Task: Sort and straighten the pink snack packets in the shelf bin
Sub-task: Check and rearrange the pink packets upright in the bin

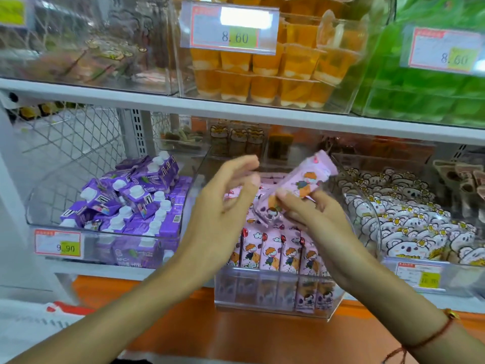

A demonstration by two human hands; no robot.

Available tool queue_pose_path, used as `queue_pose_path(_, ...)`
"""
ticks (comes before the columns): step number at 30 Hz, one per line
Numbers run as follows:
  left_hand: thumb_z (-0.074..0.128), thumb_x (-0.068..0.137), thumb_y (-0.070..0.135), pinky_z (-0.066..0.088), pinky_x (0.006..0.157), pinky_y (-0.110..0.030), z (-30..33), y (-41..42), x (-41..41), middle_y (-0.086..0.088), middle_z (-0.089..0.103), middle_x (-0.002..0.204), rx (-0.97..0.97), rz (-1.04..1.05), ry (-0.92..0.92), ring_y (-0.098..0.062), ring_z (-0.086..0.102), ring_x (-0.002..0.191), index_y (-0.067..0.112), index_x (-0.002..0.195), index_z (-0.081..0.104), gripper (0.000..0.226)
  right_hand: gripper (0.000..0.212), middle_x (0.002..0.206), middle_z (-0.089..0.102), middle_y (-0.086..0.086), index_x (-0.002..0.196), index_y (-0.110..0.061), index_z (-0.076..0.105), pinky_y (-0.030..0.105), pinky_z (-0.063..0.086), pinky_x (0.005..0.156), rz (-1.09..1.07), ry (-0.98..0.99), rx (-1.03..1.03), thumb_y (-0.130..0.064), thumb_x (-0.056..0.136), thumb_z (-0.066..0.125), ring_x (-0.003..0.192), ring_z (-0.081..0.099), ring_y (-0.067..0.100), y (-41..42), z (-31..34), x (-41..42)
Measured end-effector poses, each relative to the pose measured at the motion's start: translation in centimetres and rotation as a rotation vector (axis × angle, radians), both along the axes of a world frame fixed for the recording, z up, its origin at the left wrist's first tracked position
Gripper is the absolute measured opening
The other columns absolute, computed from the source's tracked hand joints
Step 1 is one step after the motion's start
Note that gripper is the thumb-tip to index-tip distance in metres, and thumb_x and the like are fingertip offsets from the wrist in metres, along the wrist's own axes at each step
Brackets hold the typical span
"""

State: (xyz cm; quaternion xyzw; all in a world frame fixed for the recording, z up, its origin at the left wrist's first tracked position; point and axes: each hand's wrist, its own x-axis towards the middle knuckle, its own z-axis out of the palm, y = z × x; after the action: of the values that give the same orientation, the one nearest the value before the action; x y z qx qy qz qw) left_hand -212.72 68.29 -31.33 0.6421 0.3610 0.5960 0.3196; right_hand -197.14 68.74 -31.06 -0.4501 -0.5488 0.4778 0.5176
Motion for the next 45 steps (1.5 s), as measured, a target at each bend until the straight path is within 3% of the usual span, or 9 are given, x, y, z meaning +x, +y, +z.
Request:
queue_pose_path(3, 0.065, 0.086, 0.010, 0.046, 0.083, -0.011, -1.3, -0.1, 0.1, 0.023, 0.063, 0.106, -0.020, 0.021, 0.184, 0.005, 0.058, 0.102, 0.036, 0.111, 0.060, 0.036, 0.034, 0.092, 0.076, 0.001, 0.105, -0.013, 0.066, 0.015, 0.054, 0.072, 0.017, 0.054, -0.115, -0.036, 0.080, 0.070, 0.079, 0.071, 0.009, 0.1, 0.0, 0.4)
queue_pose_path(9, 0.078, 0.075, 0.034, 0.043, 0.082, -0.009, -2.1, 0.2, 0.6, 0.022, 0.058, 0.108, 0.066, 0.085, 0.287, 0.000, 0.055, 0.103, 0.039, 0.115, 0.054, 0.047, 0.048, 0.094, 0.075, 0.012, 0.104, -0.011, 0.069, 0.021, 0.055, 0.077, 0.037, 0.025, -0.093, -0.043, 0.070, 0.072, 0.084, 0.070, 0.016, 0.2, -0.3, 0.2)
queue_pose_path(13, 0.073, 0.081, 0.037, 0.045, 0.078, -0.008, -2.0, 0.2, 0.6, 0.030, 0.060, 0.106, 0.051, 0.130, 0.274, 0.009, 0.057, 0.099, 0.045, 0.109, 0.053, 0.035, 0.023, 0.102, 0.074, 0.002, 0.108, -0.015, 0.065, 0.025, 0.053, 0.085, 0.082, 0.104, -0.076, -0.028, 0.091, 0.059, 0.097, 0.069, 0.014, 0.3, -0.1, 0.4)
queue_pose_path(19, 0.061, 0.089, 0.041, 0.051, 0.091, -0.033, -2.0, 0.0, 0.8, 0.034, 0.060, 0.107, 0.016, 0.151, 0.358, 0.009, 0.057, 0.102, 0.045, 0.104, 0.051, 0.019, 0.023, 0.106, 0.072, 0.002, 0.115, -0.009, 0.063, 0.020, 0.055, 0.076, 0.090, 0.250, -0.039, -0.016, 0.095, 0.054, 0.094, 0.068, 0.009, 0.2, 0.5, 0.7)
queue_pose_path(24, 0.073, 0.080, 0.036, 0.044, 0.081, -0.016, -1.8, -0.1, 0.9, 0.027, 0.053, 0.116, 0.167, 0.222, 0.479, 0.008, 0.050, 0.104, 0.040, 0.116, 0.050, 0.043, 0.040, 0.103, 0.072, 0.007, 0.114, 0.001, 0.055, 0.024, 0.058, 0.077, -0.048, 0.182, 0.055, -0.012, 0.080, 0.071, 0.090, 0.071, 0.015, -0.3, 0.1, 0.4)
queue_pose_path(29, 0.070, 0.083, 0.038, 0.053, 0.084, -0.036, -1.7, 0.2, 0.5, 0.027, 0.061, 0.110, 0.136, 0.207, 0.413, 0.000, 0.060, 0.101, 0.041, 0.111, 0.052, 0.033, 0.045, 0.104, 0.070, 0.007, 0.106, -0.006, 0.057, 0.025, 0.057, 0.080, -0.054, 0.059, 0.118, -0.025, 0.070, 0.076, 0.093, 0.070, 0.015, -0.4, 0.2, 0.3)
queue_pose_path(34, 0.068, 0.086, 0.025, 0.054, 0.077, -0.018, -0.9, 0.5, 0.1, 0.019, 0.069, 0.105, -0.096, 0.001, 0.178, 0.002, 0.067, 0.092, 0.035, 0.110, 0.061, 0.027, 0.024, 0.102, 0.072, -0.005, 0.106, -0.015, 0.064, 0.019, 0.054, 0.079, -0.046, -0.005, 0.101, -0.024, 0.084, 0.068, 0.091, 0.068, 0.004, -0.1, 0.5, 0.8)
queue_pose_path(39, 0.061, 0.090, 0.031, 0.053, 0.056, -0.013, 0.0, 0.2, 0.2, 0.011, 0.075, 0.079, -0.500, -0.189, -0.068, 0.000, 0.070, 0.067, 0.019, 0.098, 0.071, 0.018, 0.027, 0.098, 0.072, 0.008, 0.107, -0.011, 0.064, 0.020, 0.056, 0.065, -0.083, -0.015, -0.003, -0.027, 0.085, 0.069, 0.070, 0.065, 0.013, 0.0, 0.6, 0.6)
queue_pose_path(45, 0.059, 0.090, 0.036, 0.054, 0.059, -0.016, 0.2, 0.2, 0.0, 0.009, 0.075, 0.082, -0.578, -0.271, -0.061, 0.000, 0.068, 0.063, 0.017, 0.105, 0.072, 0.027, 0.034, 0.092, 0.070, 0.014, 0.115, -0.013, 0.061, 0.019, 0.054, 0.062, -0.056, 0.034, -0.070, -0.027, 0.085, 0.069, 0.070, 0.063, 0.017, 0.1, 0.7, 0.6)
